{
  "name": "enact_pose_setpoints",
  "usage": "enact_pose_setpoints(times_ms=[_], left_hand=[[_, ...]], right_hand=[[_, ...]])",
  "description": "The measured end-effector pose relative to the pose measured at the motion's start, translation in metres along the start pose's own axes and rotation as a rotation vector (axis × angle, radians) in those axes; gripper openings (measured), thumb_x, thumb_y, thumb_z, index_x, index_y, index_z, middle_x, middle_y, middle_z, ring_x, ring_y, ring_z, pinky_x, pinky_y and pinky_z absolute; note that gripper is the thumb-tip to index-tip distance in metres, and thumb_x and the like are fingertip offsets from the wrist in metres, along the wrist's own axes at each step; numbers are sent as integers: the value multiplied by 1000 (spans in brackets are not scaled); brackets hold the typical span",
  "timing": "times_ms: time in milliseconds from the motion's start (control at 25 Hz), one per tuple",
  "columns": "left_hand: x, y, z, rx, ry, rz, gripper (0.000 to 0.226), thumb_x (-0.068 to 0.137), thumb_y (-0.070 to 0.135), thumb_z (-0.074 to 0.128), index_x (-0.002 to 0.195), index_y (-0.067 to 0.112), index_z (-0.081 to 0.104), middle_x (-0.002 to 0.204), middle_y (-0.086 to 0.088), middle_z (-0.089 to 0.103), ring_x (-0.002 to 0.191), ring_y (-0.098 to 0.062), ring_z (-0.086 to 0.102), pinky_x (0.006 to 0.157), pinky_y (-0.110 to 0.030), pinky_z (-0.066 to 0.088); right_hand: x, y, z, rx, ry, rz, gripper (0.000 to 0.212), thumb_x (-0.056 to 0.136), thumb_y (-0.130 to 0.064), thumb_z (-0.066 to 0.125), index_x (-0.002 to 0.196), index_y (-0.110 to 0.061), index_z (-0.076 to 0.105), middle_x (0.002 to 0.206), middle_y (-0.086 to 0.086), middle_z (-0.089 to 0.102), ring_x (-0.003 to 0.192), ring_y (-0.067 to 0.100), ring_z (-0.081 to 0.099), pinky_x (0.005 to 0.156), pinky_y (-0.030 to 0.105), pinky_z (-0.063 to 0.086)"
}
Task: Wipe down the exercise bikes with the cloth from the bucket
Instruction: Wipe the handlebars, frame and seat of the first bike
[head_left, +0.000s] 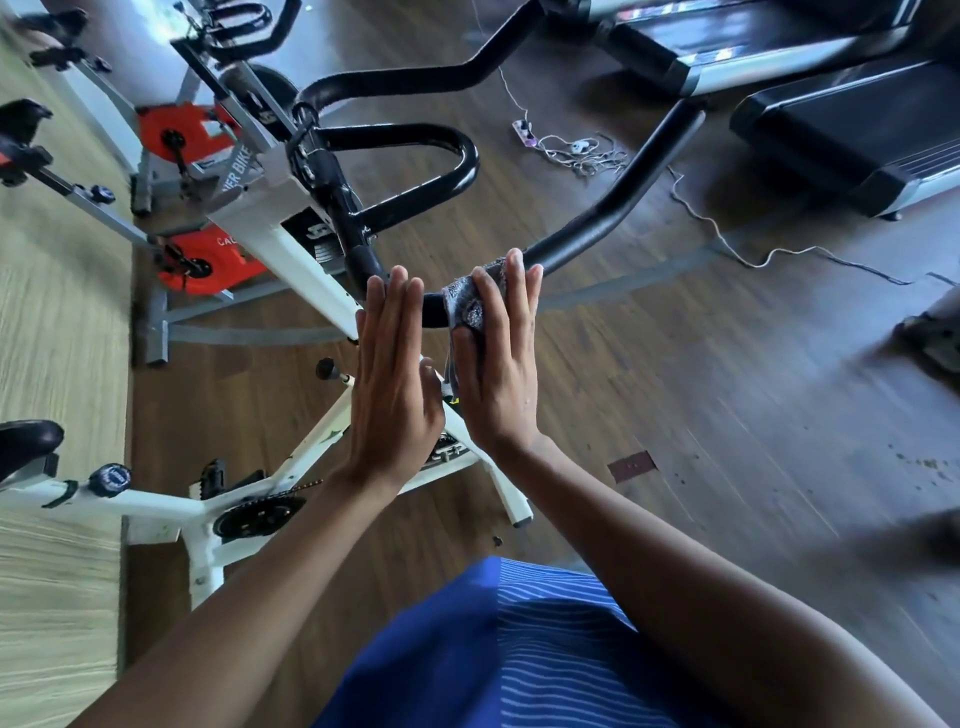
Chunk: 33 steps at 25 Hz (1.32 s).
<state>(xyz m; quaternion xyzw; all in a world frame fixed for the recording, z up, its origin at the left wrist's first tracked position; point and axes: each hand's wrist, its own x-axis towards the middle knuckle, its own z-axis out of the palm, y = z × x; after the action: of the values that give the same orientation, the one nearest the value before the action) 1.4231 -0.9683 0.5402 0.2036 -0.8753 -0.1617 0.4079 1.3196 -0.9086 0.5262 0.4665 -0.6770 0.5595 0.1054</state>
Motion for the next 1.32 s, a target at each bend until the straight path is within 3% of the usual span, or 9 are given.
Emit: enact_pose_setpoints(times_ms=[120,240,360,520,680,800,920,1120,1320], left_hand=[[-4,28,-2,-115,93,10,50,94,-9,39,144,-13,34,153,-27,33,147,-40,23,117,-61,23],[0,68,6,-241,133,61,45,103,11,32,139,-14,39,151,-22,38,145,-34,31,119,-49,27],[7,91,19,-286,154,-59,51,107,24,26,142,-11,36,154,-17,34,147,-32,30,121,-41,24],[7,107,39,-182,222,-131,49,105,20,28,144,-10,34,155,-22,33,148,-35,27,119,-55,25],[8,109,61,-90,270,-270,53,107,24,24,145,-12,32,157,-25,29,149,-36,22,120,-56,23],[13,100,72,6,320,-278,54,108,25,21,144,-14,34,156,-24,27,150,-35,16,123,-50,17],[17,91,84,122,353,-235,50,106,20,27,144,-13,34,155,-22,27,151,-30,11,123,-49,14],[30,74,103,377,474,-314,52,106,31,31,144,-3,40,151,-18,40,145,-34,27,121,-48,22],[30,43,89,390,549,-210,50,105,34,34,136,-2,48,143,-13,40,140,-33,32,122,-39,16]], right_hand=[[-1,-2,-16,-107,-98,10,54,103,-22,39,153,-4,26,162,16,12,153,26,-1,125,48,7],[2,4,-41,-248,-292,-61,61,104,-38,23,157,-10,12,164,5,-3,154,22,-2,125,44,3],[8,10,-58,-349,-425,-123,60,106,-28,29,158,-12,3,164,1,-12,154,19,-8,125,41,-3],[18,19,-69,-286,-536,-175,66,106,-17,41,158,-7,3,163,1,-15,153,17,-14,124,46,-10],[29,34,-79,-189,-637,-281,60,108,-25,27,157,-8,-2,164,3,-11,154,19,-11,124,45,-10],[43,51,-86,-12,-614,-353,58,107,-31,23,157,-7,4,164,3,5,154,21,4,125,43,-4],[56,69,-89,99,-505,-318,51,103,-15,35,153,-6,28,161,7,26,152,21,19,125,46,5],[51,67,-81,38,-448,-296,47,108,-28,29,150,-10,36,159,3,27,152,17,16,125,45,4],[40,56,-68,4,-361,-220,45,103,-9,41,148,-10,40,158,11,32,152,21,14,125,41,3]])
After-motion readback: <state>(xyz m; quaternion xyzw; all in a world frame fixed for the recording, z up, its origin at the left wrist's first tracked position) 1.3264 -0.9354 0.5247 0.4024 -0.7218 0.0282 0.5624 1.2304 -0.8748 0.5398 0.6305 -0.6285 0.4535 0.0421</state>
